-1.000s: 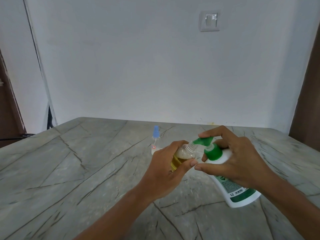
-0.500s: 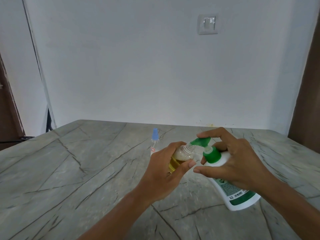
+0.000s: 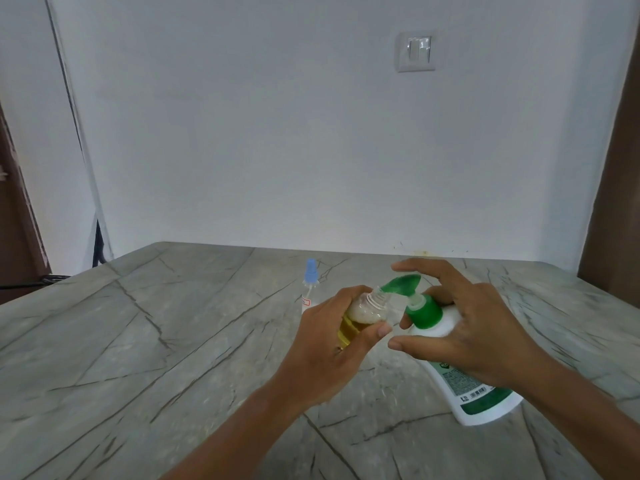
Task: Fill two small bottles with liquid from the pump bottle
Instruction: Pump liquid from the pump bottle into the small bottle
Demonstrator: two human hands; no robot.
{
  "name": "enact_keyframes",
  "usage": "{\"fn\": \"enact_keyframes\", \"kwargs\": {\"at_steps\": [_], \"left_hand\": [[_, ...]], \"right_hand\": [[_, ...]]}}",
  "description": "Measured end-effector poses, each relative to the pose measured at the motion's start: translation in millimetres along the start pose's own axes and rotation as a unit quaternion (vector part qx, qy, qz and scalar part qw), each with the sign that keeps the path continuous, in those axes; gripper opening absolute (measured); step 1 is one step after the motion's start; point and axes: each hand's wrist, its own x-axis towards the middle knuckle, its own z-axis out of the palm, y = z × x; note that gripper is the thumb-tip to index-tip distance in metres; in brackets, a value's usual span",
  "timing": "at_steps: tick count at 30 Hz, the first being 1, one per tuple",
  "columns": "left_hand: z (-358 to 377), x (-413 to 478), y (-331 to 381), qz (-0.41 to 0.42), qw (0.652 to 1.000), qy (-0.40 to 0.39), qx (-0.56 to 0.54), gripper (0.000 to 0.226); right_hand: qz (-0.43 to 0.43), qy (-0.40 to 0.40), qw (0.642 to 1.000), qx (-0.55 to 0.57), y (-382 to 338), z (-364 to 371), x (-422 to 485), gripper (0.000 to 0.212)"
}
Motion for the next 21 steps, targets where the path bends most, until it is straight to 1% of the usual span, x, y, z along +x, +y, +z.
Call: {"fn": "enact_keyframes", "kwargs": {"at_steps": [11,15,17,21], "left_hand": [[-0.5,0.1,1.8,0.002,1.000,0.004,0.000,0.030],[0.4,-1.3,1.0,0.008,1.000,0.000,0.001,0.034],[1.1,-2.6,0.5,0.009,1.000,-0.002,0.002,0.038],[1.3,-2.7,-0.8,0.009,1.000,-0.003,-0.010,0.038]], "right_hand": [[-0.006,0.011,1.000,-0.002,-2.3,-1.4,0.3,0.064],[-0.011,0.025,1.000,0.010,-3.4,-2.0,-0.1,0.059],[-0.008,0.027,1.000,0.011,-3.3,-2.5,-0.3,0.059],[-0.002,0.018,1.000,0.012,-1.9,-2.6,-1.2,0.061]]}}
